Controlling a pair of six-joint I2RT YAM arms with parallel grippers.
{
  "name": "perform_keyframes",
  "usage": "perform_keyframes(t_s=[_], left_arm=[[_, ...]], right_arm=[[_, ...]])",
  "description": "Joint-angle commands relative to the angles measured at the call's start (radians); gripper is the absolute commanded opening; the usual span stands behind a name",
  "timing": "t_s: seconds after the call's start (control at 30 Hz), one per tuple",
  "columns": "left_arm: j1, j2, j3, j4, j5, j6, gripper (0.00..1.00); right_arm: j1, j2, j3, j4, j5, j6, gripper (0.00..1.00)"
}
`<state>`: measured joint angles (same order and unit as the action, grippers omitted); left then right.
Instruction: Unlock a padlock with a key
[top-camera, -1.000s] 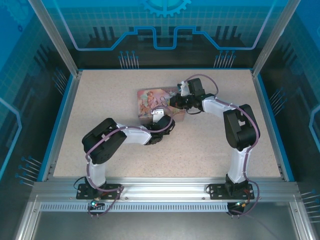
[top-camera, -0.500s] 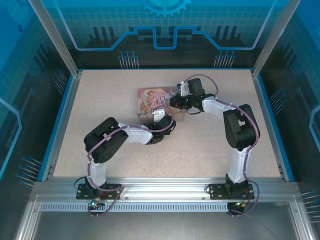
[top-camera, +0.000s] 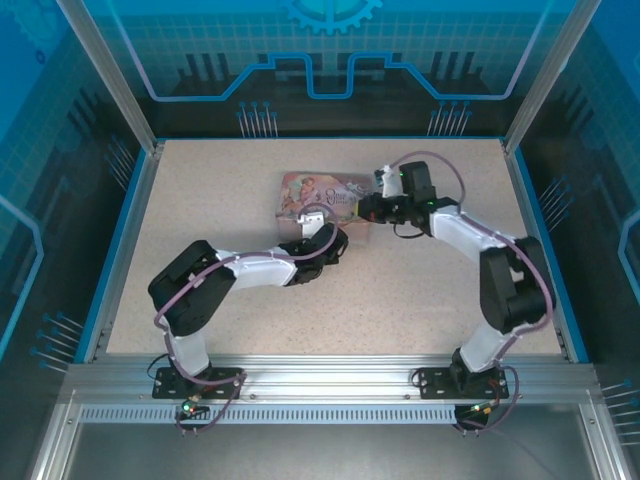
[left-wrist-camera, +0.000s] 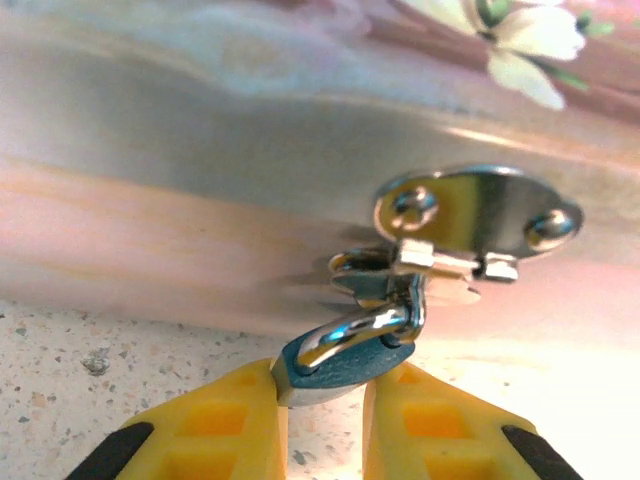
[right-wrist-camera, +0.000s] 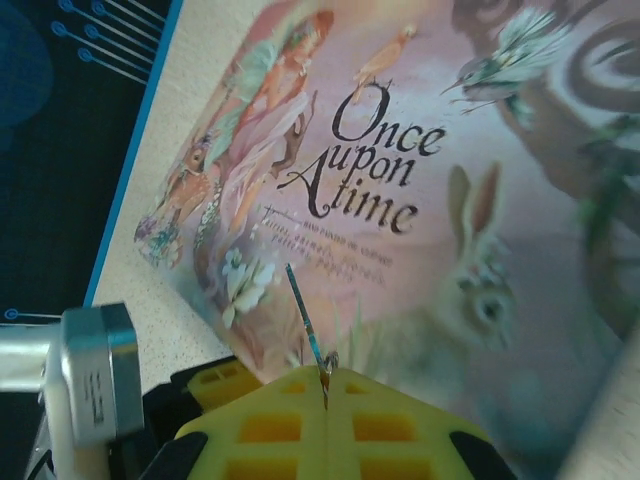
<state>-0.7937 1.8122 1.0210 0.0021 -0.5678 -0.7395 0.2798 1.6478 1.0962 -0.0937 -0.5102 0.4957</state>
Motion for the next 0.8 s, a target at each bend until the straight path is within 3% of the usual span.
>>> perform_keyframes(t_s=[0.0, 0.3, 0.43, 0.77], left_arm=[[0.005, -0.056, 0.046, -0.022, 0.035, -0.063, 0.15], [0.01, -0.072, 0.05, -0.02, 0.188, -0.161, 0.12], [0.01, -0.078, 0.041, 0.014, 0.245, -0.197, 0.11], [0.011, -0.086, 0.073, 0.016, 0.34, -0.271, 0.1]], right_arm=[[-0.025, -0.112, -0.078, -0.085, -0.005, -0.088, 0.0], [-0.003, -0.307, -0.385, -0.009, -0.073, -0.09, 0.0], [0.013, -0.345, -0.528, 0.137, -0.113, -0.064, 0.0], [0.067, -0.221, -0.658, 0.452, -0.102, -0.1, 0.0]])
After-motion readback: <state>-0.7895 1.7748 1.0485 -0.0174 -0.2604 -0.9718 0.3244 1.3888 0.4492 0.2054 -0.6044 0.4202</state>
